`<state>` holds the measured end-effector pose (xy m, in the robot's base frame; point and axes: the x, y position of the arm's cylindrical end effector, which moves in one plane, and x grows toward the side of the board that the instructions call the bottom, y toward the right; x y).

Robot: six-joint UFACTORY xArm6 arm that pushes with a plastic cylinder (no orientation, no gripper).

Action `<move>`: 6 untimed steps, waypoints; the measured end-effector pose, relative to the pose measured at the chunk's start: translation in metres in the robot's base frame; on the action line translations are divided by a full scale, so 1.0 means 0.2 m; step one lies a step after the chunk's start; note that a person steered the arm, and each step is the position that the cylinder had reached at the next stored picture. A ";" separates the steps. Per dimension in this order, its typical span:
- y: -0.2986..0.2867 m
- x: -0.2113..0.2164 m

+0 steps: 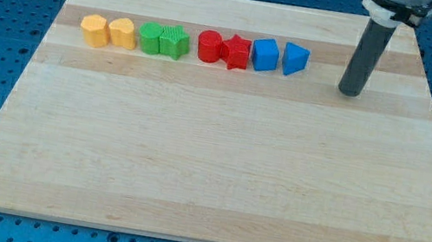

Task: Slide the arm to the top of the red star

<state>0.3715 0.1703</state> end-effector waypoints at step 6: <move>-1.20 -0.67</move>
